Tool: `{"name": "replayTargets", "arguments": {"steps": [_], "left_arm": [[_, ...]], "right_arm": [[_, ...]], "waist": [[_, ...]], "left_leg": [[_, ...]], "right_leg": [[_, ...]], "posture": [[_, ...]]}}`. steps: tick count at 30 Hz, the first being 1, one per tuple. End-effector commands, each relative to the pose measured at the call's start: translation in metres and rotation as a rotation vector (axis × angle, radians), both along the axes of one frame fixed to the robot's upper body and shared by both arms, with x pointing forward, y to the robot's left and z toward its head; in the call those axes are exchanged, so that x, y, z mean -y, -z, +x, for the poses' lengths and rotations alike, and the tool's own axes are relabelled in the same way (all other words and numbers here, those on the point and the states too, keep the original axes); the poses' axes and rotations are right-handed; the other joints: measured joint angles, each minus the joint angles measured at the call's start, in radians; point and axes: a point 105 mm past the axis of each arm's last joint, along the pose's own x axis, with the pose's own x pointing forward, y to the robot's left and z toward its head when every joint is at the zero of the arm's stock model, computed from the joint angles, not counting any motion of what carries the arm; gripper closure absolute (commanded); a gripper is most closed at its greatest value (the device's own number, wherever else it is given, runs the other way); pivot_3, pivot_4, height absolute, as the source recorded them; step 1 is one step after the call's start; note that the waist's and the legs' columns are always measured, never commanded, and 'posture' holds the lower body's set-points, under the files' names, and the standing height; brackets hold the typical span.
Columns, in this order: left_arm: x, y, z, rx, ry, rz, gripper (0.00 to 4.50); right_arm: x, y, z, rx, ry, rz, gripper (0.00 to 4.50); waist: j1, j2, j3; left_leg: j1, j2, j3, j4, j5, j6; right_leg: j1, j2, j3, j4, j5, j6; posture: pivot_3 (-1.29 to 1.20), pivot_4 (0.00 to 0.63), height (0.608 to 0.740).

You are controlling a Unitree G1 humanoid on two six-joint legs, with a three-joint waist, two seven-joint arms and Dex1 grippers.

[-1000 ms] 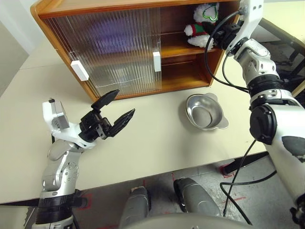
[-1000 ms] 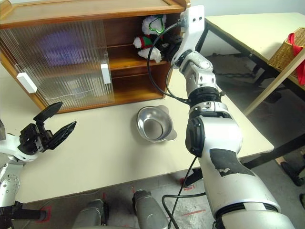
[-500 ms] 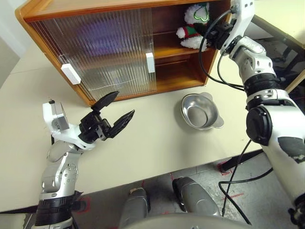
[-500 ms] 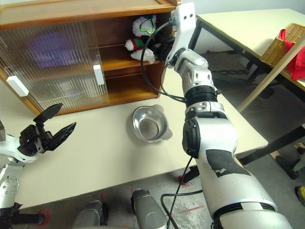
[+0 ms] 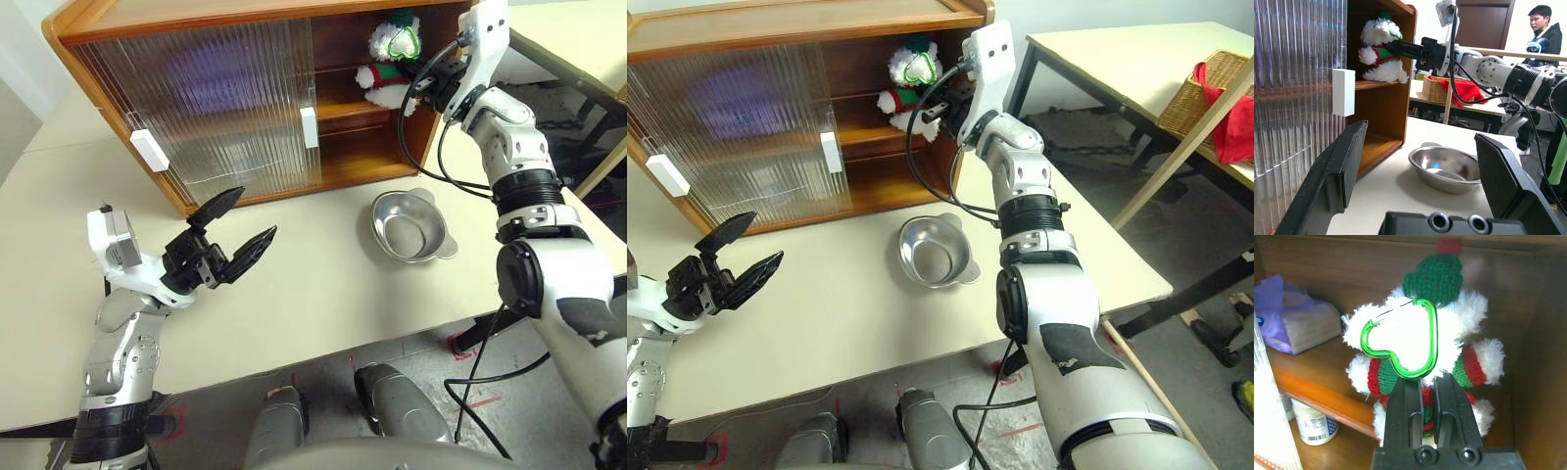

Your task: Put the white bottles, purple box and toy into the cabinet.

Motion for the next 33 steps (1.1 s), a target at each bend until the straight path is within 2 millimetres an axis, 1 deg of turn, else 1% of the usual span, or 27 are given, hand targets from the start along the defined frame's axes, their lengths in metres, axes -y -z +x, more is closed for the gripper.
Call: {"name": "replayTargets", "arguments": {"steps": [1,8,14,16,17,26,27,33], "left_arm": [[0.001,0.002,-0.001,-0.008,0.013,0.010,0.00],[0.003,0.002,-0.003,-0.007,0.012,0.007,0.00],[0.003,0.002,-0.005,-0.008,0.004,0.003,0.00],[0.003,0.002,-0.005,-0.009,0.002,0.002,0.00],[0.003,0.002,-0.005,-0.009,0.001,0.002,0.00],[0.004,0.002,-0.003,-0.012,0.005,-0.002,0.00],[0.004,0.001,-0.003,-0.012,0.007,-0.002,0.00],[0.004,0.001,-0.001,-0.011,0.010,-0.001,0.00]], "right_arm": [[-0.016,-0.010,-0.003,0.030,-0.027,0.021,4.50],[-0.023,-0.014,0.002,0.038,-0.017,0.006,4.50],[-0.024,-0.008,0.007,0.037,0.019,-0.033,4.50],[-0.023,-0.008,0.008,0.042,0.031,-0.045,3.81],[-0.023,-0.008,0.009,0.045,0.034,-0.050,3.63],[-0.012,-0.012,0.011,0.064,0.078,-0.058,0.33],[-0.010,-0.013,0.011,0.068,0.083,-0.060,0.05],[-0.003,-0.018,0.011,0.086,0.099,-0.071,0.05]], "waist": [[-0.002,0.000,0.000],[0.005,0.000,0.000],[0.014,0.000,0.000],[0.019,0.000,0.000],[0.021,0.000,0.000],[0.031,0.000,0.000],[0.031,0.000,0.000],[0.032,0.000,0.000]], "left_leg": [[0.000,0.000,0.000,0.000,0.000,0.000],[-0.001,0.000,-0.001,-0.001,0.000,0.000],[-0.001,0.000,-0.001,-0.003,0.000,0.000],[-0.002,0.000,-0.001,-0.004,0.000,0.000],[-0.002,0.000,-0.001,-0.004,0.000,0.000],[-0.004,0.000,-0.001,-0.004,0.000,-0.001],[-0.004,0.000,-0.001,-0.004,0.000,-0.001],[-0.004,0.000,-0.001,-0.004,0.000,-0.001]], "right_leg": [[0.000,0.000,0.000,0.000,0.000,0.000],[-0.001,0.000,0.000,0.000,0.000,-0.001],[-0.002,-0.001,0.000,0.000,0.001,-0.005],[-0.003,-0.001,0.000,0.000,0.000,-0.006],[-0.004,-0.001,0.000,0.000,0.000,-0.006],[-0.005,-0.001,0.000,0.000,0.000,-0.006],[-0.005,-0.001,0.000,0.000,0.000,-0.006],[-0.006,-0.001,0.000,-0.001,0.000,-0.006]], "posture": [[-0.19,0.094,0.740],[-0.18,0.099,0.740],[-0.17,0.104,0.740],[-0.17,0.105,0.740],[-0.17,0.106,0.740],[-0.17,0.106,0.740],[-0.17,0.106,0.740],[-0.19,0.102,0.740]]}}
